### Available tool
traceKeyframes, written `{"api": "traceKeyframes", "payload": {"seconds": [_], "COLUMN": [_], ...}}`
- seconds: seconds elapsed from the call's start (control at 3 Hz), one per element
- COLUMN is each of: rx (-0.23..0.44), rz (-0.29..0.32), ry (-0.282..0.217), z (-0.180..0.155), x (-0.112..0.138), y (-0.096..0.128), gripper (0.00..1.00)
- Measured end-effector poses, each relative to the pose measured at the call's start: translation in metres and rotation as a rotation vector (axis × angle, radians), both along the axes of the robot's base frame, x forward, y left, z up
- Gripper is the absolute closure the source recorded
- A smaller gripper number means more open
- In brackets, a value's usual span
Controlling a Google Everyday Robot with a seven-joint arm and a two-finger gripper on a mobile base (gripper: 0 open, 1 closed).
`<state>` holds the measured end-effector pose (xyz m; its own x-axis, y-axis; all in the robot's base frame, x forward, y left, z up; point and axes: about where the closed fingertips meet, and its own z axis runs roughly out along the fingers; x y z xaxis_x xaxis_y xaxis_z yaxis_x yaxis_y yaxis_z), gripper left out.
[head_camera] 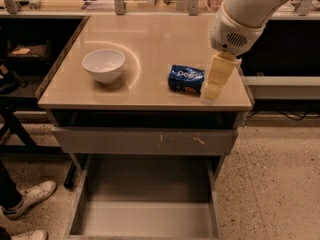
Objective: Place pepsi can into middle drawer
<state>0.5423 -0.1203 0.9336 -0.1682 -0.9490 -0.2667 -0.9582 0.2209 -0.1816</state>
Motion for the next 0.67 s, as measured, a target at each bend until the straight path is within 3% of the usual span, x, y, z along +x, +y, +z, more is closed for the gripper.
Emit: {"api": "traceKeyframes", "payload": {"seconds": [0.67], "rx": [0.088], "rz": [0.023], "ry": [0.015], "z": [-0.027], "x": [0.057], "y": [0.024], "gripper": [0.00]}}
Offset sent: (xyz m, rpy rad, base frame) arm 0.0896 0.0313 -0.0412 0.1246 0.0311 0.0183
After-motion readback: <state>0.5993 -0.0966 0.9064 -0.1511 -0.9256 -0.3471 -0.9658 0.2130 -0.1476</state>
